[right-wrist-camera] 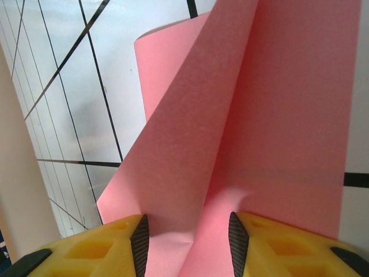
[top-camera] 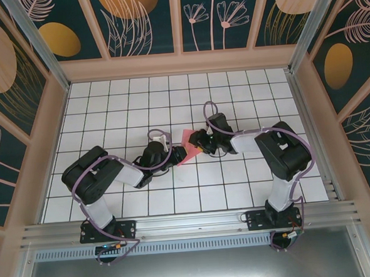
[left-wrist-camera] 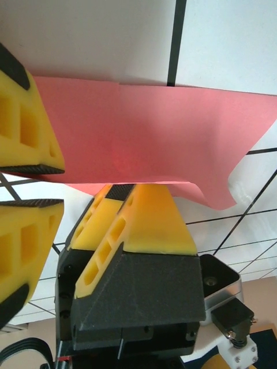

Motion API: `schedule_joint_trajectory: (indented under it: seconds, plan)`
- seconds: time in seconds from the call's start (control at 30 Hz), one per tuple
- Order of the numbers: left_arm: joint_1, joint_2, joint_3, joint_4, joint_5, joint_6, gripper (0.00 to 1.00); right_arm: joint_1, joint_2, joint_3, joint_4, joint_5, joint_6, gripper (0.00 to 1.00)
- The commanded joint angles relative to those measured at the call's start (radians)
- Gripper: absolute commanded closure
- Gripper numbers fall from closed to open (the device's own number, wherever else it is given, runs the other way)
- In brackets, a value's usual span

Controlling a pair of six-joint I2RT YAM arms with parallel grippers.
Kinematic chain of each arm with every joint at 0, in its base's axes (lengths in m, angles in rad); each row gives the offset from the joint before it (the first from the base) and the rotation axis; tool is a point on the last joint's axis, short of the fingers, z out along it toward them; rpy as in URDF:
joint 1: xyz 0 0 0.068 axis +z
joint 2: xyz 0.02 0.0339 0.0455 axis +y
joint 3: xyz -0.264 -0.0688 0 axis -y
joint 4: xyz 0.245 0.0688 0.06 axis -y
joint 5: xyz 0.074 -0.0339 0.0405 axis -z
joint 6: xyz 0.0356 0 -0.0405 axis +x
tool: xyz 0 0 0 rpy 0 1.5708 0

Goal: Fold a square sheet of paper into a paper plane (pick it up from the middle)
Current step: Fourth fold the wing at the center of the table.

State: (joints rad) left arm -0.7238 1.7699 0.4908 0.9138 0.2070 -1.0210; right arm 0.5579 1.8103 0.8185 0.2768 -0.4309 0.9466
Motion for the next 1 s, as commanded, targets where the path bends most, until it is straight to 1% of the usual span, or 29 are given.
schedule_joint_trajectory:
  seconds: [0.0, 0.1, 0.13, 0.3, 0.47, 0.53, 0.6, 0.77, 0.87, 0.9, 0.97]
  plan:
    - [0.013, -0.029, 0.010, -0.031, 0.019, 0.036, 0.74, 0.005, 0.042, 0.035, -0.071, 0.044, -0.035, 0.55]
    - [0.021, -0.050, 0.003, -0.080, -0.004, 0.056, 0.70, 0.017, 0.062, 0.059, -0.119, 0.077, -0.041, 0.54]
    - [0.027, -0.090, -0.001, -0.099, -0.015, 0.062, 0.69, 0.020, 0.070, 0.068, -0.135, 0.090, -0.043, 0.54]
    - [0.044, -0.167, -0.007, -0.211, -0.067, 0.101, 0.66, 0.040, 0.102, 0.108, -0.215, 0.148, -0.045, 0.52]
    - [0.047, -0.199, 0.012, -0.248, -0.034, 0.147, 0.63, 0.054, 0.121, 0.132, -0.275, 0.193, -0.033, 0.51]
    - [0.046, -0.192, 0.028, -0.275, -0.026, 0.160, 0.59, 0.053, 0.123, 0.130, -0.276, 0.195, -0.026, 0.50]
    - [0.047, -0.172, 0.050, -0.305, -0.024, 0.187, 0.58, 0.054, 0.123, 0.126, -0.272, 0.192, -0.023, 0.50]
    - [0.046, -0.096, 0.110, -0.326, 0.036, 0.244, 0.57, 0.053, 0.117, 0.118, -0.261, 0.179, -0.021, 0.50]
    - [0.047, -0.061, 0.146, -0.361, 0.027, 0.267, 0.57, 0.054, 0.116, 0.117, -0.255, 0.172, -0.021, 0.50]
    - [0.048, -0.024, 0.154, -0.369, 0.022, 0.271, 0.58, 0.054, 0.115, 0.117, -0.254, 0.170, -0.022, 0.50]
    - [0.047, -0.003, 0.159, -0.360, 0.024, 0.272, 0.59, 0.054, 0.114, 0.117, -0.251, 0.166, -0.021, 0.50]
